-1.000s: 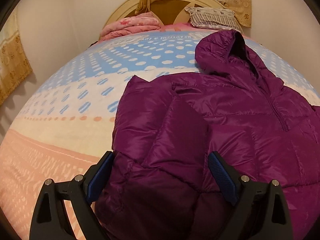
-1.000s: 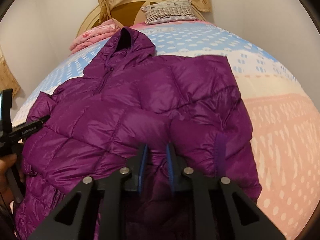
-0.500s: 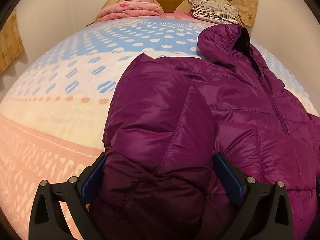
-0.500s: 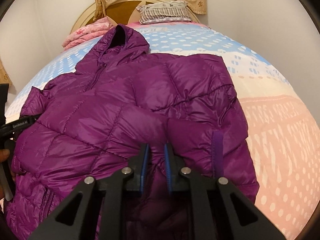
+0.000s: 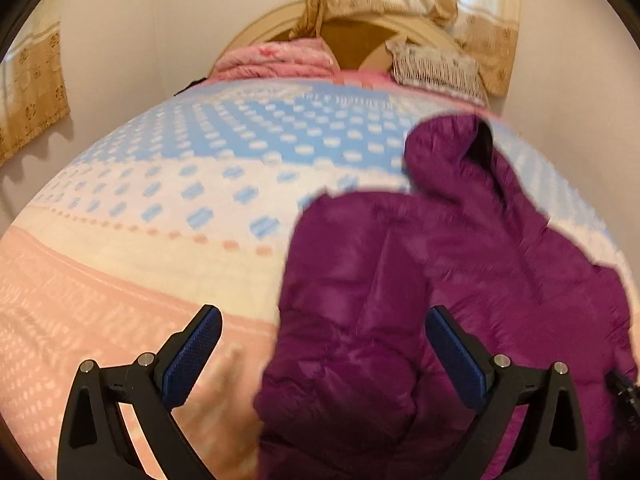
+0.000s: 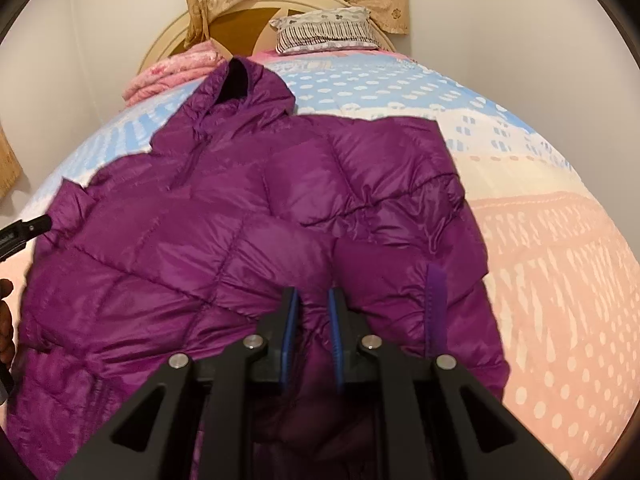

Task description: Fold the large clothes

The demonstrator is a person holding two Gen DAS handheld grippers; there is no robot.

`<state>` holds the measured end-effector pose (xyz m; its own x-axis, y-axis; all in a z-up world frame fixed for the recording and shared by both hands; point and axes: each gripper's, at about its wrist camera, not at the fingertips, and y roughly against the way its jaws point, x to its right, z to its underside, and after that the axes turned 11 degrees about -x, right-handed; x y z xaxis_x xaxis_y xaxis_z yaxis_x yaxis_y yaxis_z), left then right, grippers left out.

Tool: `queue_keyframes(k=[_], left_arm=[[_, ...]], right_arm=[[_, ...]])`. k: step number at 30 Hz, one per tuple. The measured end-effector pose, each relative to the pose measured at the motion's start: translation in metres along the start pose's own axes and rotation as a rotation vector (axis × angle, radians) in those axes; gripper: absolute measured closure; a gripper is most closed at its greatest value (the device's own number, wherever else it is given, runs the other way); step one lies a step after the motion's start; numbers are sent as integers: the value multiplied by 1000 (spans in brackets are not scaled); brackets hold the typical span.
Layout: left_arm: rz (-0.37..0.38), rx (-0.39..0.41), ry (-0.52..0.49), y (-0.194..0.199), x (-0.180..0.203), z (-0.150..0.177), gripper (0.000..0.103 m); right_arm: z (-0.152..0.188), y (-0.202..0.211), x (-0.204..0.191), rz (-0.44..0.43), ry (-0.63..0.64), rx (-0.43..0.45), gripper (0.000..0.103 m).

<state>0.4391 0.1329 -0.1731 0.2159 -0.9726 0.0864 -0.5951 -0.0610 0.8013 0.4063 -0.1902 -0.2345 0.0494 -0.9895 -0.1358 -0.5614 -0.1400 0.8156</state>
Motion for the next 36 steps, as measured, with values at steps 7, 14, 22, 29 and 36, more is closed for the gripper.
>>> queue_keyframes(k=[7, 14, 22, 29, 36], left_arm=[[51, 57, 9, 7, 29, -49, 1], [-93, -50, 59, -69, 27, -66, 1], [-71, -160, 54, -114, 30, -53, 1], [-86, -178, 46, -117, 32, -50, 1], [-85, -183, 44, -119, 32, -52, 1]], right_arm=[[-72, 26, 19, 21, -38, 98, 87], [-111, -38, 32, 14, -123, -9, 83], [-90, -73, 38, 43, -121, -38, 86], [-89, -73, 38, 48, -121, -41, 86], [-89, -74, 40, 23, -134, -36, 86]])
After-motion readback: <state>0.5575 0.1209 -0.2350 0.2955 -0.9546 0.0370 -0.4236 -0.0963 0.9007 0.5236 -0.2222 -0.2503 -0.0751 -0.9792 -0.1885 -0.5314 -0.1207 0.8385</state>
